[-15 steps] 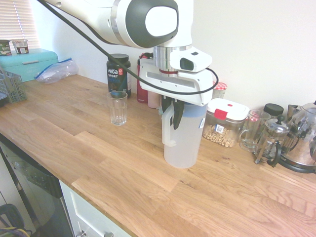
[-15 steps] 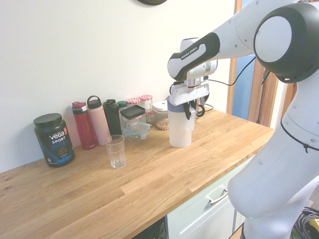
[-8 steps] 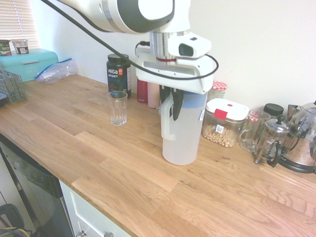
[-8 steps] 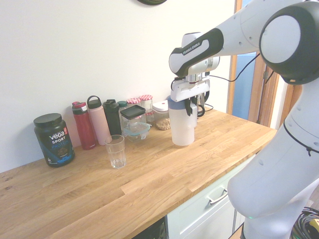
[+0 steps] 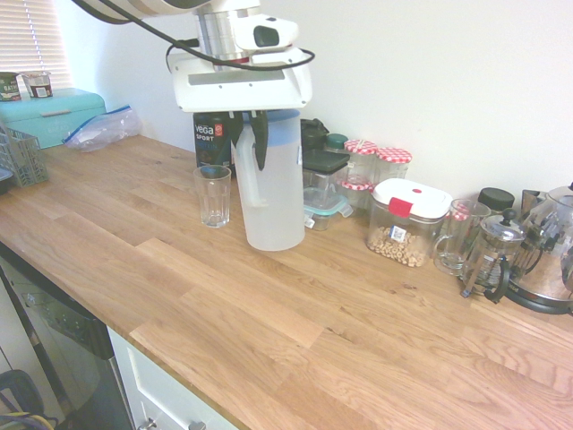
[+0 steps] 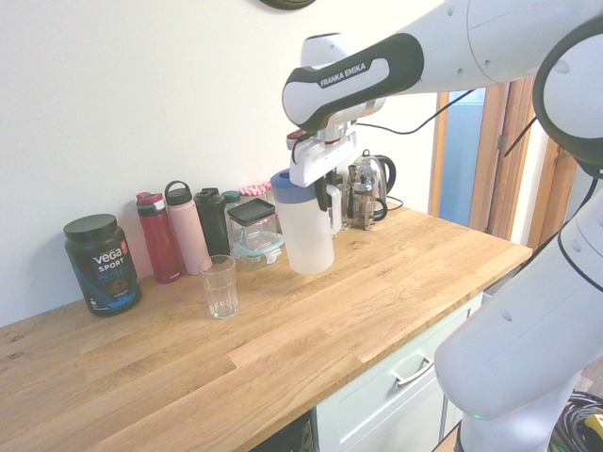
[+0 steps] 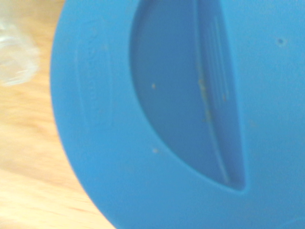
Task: Pour me some water
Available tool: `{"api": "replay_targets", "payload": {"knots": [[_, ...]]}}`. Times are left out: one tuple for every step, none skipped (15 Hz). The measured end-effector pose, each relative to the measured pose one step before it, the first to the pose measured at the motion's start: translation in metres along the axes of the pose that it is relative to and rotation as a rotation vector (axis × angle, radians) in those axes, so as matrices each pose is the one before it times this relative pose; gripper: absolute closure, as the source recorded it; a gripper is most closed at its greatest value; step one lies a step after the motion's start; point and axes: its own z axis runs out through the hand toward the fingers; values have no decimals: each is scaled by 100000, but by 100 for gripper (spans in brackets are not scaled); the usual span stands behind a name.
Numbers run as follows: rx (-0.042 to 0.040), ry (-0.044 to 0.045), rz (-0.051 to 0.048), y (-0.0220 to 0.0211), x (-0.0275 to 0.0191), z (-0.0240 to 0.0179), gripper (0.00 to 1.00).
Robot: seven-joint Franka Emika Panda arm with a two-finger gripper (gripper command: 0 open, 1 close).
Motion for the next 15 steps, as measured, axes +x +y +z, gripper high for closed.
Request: {"api": "replay_targets", "payload": {"knots": [[-1504, 691, -5076, -1327, -468, 11, 100], [-2339, 687, -5241, -1330, -383, 153, 100], [-2811, 407, -5070, -1177, -257, 276, 100], [-2117, -340, -4898, -1084, -143, 366, 100], [-1429, -919, -4643, -961, 75, 401, 100], [-1146, -877, -4503, -931, 265, 323, 100], [-1076, -750, -3439, -982, 520, 231, 100], [-1235, -698, -2357, -818, 729, 266, 100], [-1087, -989, -2139, -873, 860, 285, 100], [-1444, -1231, -1555, -644, 967, 241, 100], [-1917, -1280, -1128, -520, 921, 170, 100], [-2322, -1003, -1071, -387, 743, 19, 100], [-2313, -958, -1236, -244, 473, -118, 100], [-3328, -1238, -1597, -138, 109, -90, 100], [-3699, -1353, -2091, -100, -139, -176, 100]]}}
